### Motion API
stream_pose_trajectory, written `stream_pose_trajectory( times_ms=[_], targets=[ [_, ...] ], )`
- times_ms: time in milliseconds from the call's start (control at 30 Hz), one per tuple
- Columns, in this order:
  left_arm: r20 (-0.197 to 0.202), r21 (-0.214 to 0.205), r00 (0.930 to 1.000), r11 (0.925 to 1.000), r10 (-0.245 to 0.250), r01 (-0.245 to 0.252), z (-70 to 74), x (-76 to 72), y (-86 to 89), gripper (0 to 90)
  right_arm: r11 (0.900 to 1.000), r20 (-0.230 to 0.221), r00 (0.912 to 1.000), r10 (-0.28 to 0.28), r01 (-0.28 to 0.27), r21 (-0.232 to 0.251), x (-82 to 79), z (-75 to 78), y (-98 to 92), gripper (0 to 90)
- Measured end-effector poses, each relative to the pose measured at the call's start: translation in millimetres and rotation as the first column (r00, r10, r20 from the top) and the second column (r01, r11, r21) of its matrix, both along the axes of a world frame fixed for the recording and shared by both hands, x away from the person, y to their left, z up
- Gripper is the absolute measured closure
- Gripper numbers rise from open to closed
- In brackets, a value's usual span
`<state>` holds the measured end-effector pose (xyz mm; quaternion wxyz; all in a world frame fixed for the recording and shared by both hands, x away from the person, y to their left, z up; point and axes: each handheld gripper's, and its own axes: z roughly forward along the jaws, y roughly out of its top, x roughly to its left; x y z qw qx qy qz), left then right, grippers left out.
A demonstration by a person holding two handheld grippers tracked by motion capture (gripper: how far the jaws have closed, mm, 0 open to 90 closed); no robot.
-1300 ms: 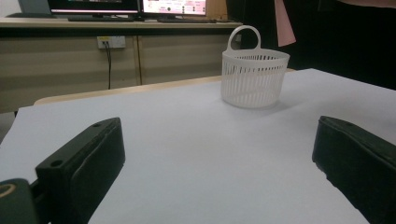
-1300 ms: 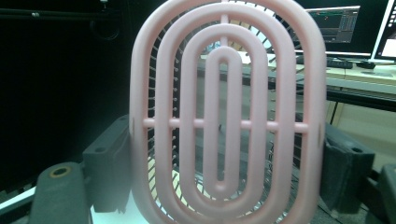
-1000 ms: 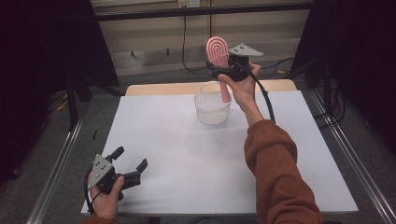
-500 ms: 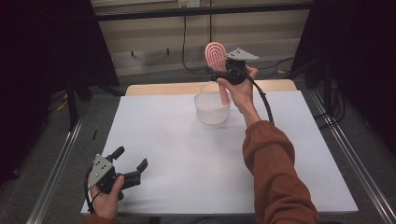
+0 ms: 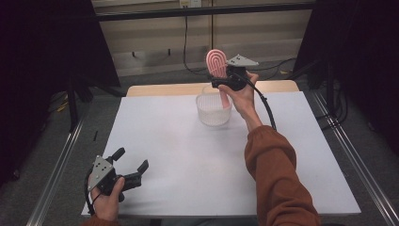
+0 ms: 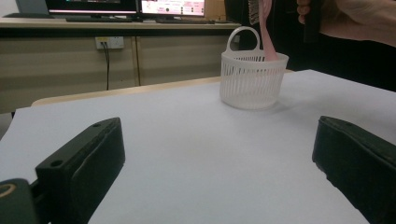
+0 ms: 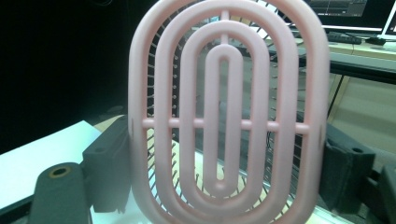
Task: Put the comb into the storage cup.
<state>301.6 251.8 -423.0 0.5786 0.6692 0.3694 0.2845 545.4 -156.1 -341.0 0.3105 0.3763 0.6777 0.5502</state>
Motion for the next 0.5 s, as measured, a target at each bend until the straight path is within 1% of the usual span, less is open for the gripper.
stream_pose_trajectory(
  times_ms=[67, 133, 167, 233, 300, 333, 367, 500],
  targets=[
    [0.000, -0.006, 1.0000, 1.0000, 0.003, -0.003, -0.3, 0.1, -0.7, 2.6, 1.0000, -0.006, 1.0000, -0.004, 0.004, 0.007, -0.7, -1.8, -0.8, 19.2],
    [0.001, -0.001, 1.0000, 1.0000, -0.002, 0.002, -0.1, 0.0, -0.9, 2.6, 1.0000, -0.008, 1.0000, -0.004, 0.004, 0.007, -1.0, -3.3, -1.8, 19.2],
    [0.002, 0.005, 1.0000, 1.0000, -0.003, 0.003, 0.1, -0.1, -0.5, 2.7, 1.0000, -0.007, 1.0000, -0.006, 0.006, 0.005, -1.3, -4.1, -2.4, 19.2],
    [0.000, -0.005, 1.0000, 1.0000, -0.001, 0.001, -0.2, 0.2, -1.0, 2.6, 1.0000, -0.007, 1.0000, -0.004, 0.004, 0.002, -2.6, -5.5, -3.4, 19.2],
    [0.002, -0.005, 1.0000, 1.0000, 0.002, -0.002, -0.2, 0.1, -0.8, 2.6, 1.0000, -0.010, 0.9999, -0.009, 0.009, -0.001, -4.9, -6.8, -3.6, 19.2],
    [0.002, 0.002, 1.0000, 1.0000, -0.001, 0.001, 0.0, 0.2, -0.4, 2.6, 1.0000, -0.006, 0.9999, -0.009, 0.009, -0.002, -5.9, -7.8, -3.6, 19.2],
    [0.001, -0.003, 1.0000, 1.0000, -0.001, 0.001, 0.0, 0.2, -1.1, 2.7, 1.0000, -0.007, 0.9999, -0.010, 0.010, -0.001, -6.9, -9.0, -3.4, 19.2],
    [0.002, 0.001, 1.0000, 1.0000, -0.005, 0.005, 0.2, -0.1, -1.5, 2.7, 0.9999, -0.011, 0.9999, -0.010, 0.010, -0.002, -9.7, -13.3, -3.9, 19.2]
  ],
)
